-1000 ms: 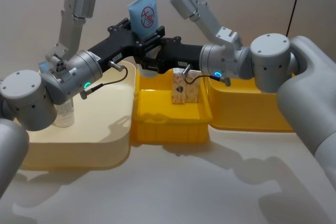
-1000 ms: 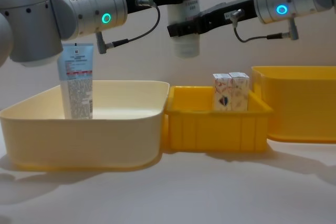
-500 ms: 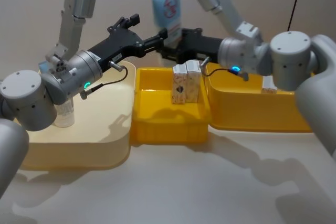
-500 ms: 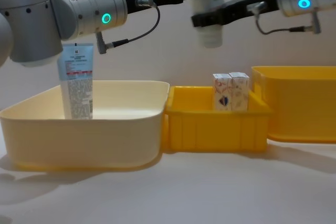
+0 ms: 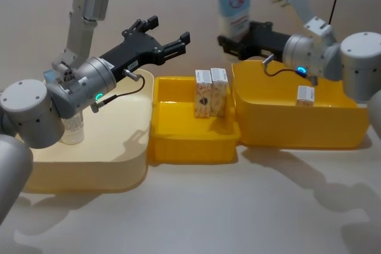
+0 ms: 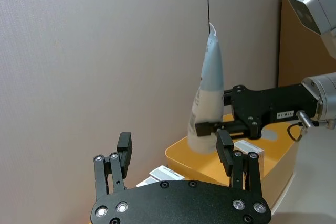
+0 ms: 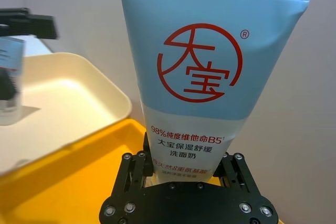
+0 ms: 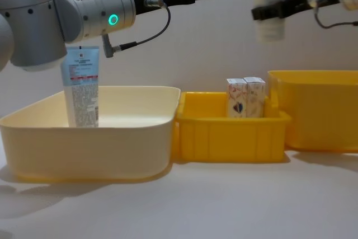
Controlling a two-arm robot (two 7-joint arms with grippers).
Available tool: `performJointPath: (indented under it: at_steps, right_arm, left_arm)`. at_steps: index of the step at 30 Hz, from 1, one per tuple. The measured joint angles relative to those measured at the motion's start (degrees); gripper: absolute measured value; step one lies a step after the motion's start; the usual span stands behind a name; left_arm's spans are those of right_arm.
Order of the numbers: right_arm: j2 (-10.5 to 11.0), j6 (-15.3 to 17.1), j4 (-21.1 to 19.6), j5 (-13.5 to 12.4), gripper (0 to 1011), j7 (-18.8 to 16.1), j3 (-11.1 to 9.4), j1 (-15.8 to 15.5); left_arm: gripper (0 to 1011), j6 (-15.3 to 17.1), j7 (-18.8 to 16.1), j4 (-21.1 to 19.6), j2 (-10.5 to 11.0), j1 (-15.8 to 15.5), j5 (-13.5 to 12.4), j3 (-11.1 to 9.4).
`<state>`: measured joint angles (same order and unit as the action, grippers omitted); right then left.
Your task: Bimanual collaborative sorting of washing and personal care products
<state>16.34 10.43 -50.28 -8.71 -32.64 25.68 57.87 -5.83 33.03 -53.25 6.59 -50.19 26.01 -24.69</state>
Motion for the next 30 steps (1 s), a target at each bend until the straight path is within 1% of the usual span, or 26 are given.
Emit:
performJointPath:
  at_steps: [2,3,4,10,11,12,13,15,16,20,21,22,23,25,26,27,28,29,30]
  right_arm:
    - [0.64,0.80,-0.51,0.49,572,1.78,-0.58,-0.23]
    - [0.64,0.80,-0.51,0.49,572,1.78,-0.58,-0.23]
    - [0.86,1.29,-0.65,0.77,572,2.82,-0.81,-0.28]
    - [1.25,2.90,-0.54,2.20,572,6.64,-1.36,-0.21]
    - [1.25,3.37,-0.28,2.74,572,7.83,-1.44,-0.05]
    - [1.25,3.37,-0.28,2.74,572,7.83,-1.44,-0.05]
    - [1.19,3.78,0.16,3.19,572,8.87,-1.50,0.19]
    - [1.09,4.22,0.58,3.69,572,9.90,-1.51,0.40]
    - [0.96,4.68,1.04,4.28,572,11.14,-1.51,0.65]
    - [0.37,5.68,2.70,5.63,577,14.02,-1.47,1.54]
    - [0.21,5.88,3.18,5.89,605,14.58,-1.44,1.81]
    - [-0.10,6.30,3.91,6.53,660,15.70,-1.36,2.23]
    - [-0.26,6.48,4.36,6.81,660,16.42,-1.32,2.45]
    - [-0.60,6.80,5.34,7.37,739,17.57,-1.26,2.89]
    - [-1.06,7.05,6.49,7.91,773,18.68,-1.16,3.49]
    - [-1.25,7.17,7.06,8.19,794,19.27,-1.11,3.78]
    - [-1.63,7.41,8.20,8.79,811,20.57,-1.04,4.32]
    - [-1.90,7.46,9.07,9.07,866,21.07,-0.98,4.76]
    - [-2.11,7.51,9.71,9.32,875,21.56,-0.93,5.08]
  left_arm:
    - [1002,0.00,0.00,0.00,0.00,0.00,0.00,0.00]
    - [1002,0.00,0.00,0.00,0.00,0.00,0.00,0.00]
    - [1001,0.00,0.00,0.00,0.00,0.00,0.00,0.00]
    - [1002,0.00,0.00,0.00,0.01,0.00,0.00,0.00]
    - [1002,0.00,0.00,0.00,0.00,0.00,0.00,0.00]
    - [1002,0.00,0.00,0.00,0.01,0.00,0.00,0.00]
    - [1003,0.00,0.00,0.00,0.01,0.00,0.00,0.00]
    - [1002,0.00,0.00,0.00,0.01,0.00,0.00,0.00]
    - [1002,0.00,0.00,0.00,0.01,0.00,0.01,0.00]
    - [1002,0.00,0.00,0.00,0.01,0.00,0.00,0.00]
    - [1002,0.00,0.00,0.00,0.00,0.00,0.00,0.00]
    - [1002,0.00,0.00,0.00,0.00,0.00,0.00,0.00]
    - [1002,0.00,0.00,0.00,0.00,0.00,0.00,0.00]
    - [1001,0.00,0.00,0.00,0.01,0.00,0.00,0.00]
    - [1002,0.00,0.00,0.00,0.01,0.00,0.00,0.00]
    - [1001,0.00,0.00,0.00,-0.01,0.00,0.00,0.00]
    - [1002,0.00,0.00,-0.01,0.00,0.00,0.01,0.00]
    - [1002,0.00,0.00,-0.01,0.01,0.00,0.01,0.00]
    - [1002,0.00,0.00,-0.01,0.00,0.00,0.00,0.00]
